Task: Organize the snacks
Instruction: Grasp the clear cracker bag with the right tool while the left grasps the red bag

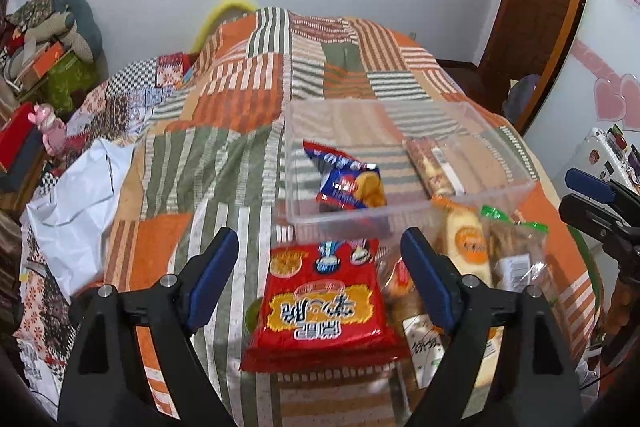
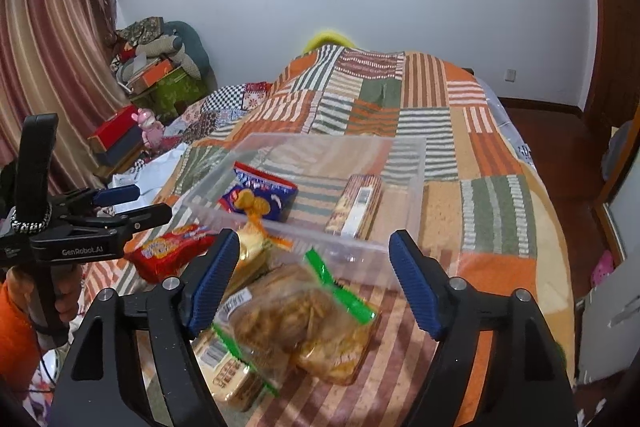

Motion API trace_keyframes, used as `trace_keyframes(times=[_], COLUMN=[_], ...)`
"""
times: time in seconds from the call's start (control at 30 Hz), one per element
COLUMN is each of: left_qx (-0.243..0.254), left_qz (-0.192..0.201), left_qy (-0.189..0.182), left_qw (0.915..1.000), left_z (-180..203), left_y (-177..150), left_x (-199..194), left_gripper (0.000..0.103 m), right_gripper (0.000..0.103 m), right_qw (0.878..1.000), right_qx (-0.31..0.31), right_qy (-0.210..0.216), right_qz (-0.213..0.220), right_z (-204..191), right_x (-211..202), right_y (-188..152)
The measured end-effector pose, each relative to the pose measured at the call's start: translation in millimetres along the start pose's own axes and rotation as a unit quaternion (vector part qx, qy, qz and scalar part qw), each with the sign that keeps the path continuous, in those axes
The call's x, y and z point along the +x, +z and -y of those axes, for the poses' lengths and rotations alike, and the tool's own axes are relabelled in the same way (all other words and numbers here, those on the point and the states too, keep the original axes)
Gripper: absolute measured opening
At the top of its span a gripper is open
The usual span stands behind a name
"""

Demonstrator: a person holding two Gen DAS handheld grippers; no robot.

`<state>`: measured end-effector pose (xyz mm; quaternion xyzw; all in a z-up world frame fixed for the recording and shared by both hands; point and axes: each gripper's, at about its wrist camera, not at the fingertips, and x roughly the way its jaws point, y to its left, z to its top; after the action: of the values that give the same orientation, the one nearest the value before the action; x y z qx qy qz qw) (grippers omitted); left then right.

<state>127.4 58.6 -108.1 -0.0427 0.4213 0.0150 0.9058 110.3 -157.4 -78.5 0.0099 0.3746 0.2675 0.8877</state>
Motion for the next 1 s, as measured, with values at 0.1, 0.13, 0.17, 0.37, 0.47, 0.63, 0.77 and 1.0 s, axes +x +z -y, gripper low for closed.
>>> trace_keyframes(times=[0.1,0.13,0.17,0.37,0.47,0.63,0.77,1.0], left_qx=[0.002,0.004,0.007,0.008,-0.001,-0.01,-0.018,-0.009], left_qz=[-0.014,-0.018,-0.02,-0.036,-0.046,-0.054,-0.044,-0.029], left_qy=[-0.007,-0.009,-0.008,-0.008,-0.014,-0.023,-0.027,-0.026], left_qw=[0.9999,0.9998,0.9997,0.9993,0.9989,0.9982,0.9985,0.9992], left_z=[-2,-2,-1,-2,-4,-5,-5,-3], left_y=[-9,-12,-14,-27,-32,-40,-41,-39], left_x=[8,11,13,27,34,43,44,40], left_gripper=[0.084,0.084,0.084,0.084,0.084,0.087,0.088,0.076], right_gripper=[0.078,0.078,0.079,0.079,0.081,0.085,0.09,0.1], right_qw=[1.0,1.0,1.0,0.999,0.999,0.999,0.999,0.998], right_qx=[0.0,0.002,0.003,0.012,0.015,0.011,0.011,0.034], right_qy=[-0.004,-0.003,-0.002,0.005,0.01,0.007,0.003,-0.009], right_qz=[-0.011,-0.015,-0.018,-0.04,-0.045,-0.043,-0.047,-0.042], right_z=[-4,-5,-4,-6,-9,-12,-13,-7], right_x=[6,9,9,22,24,23,26,27], right_y=[-8,-11,-13,-24,-29,-34,-36,-37])
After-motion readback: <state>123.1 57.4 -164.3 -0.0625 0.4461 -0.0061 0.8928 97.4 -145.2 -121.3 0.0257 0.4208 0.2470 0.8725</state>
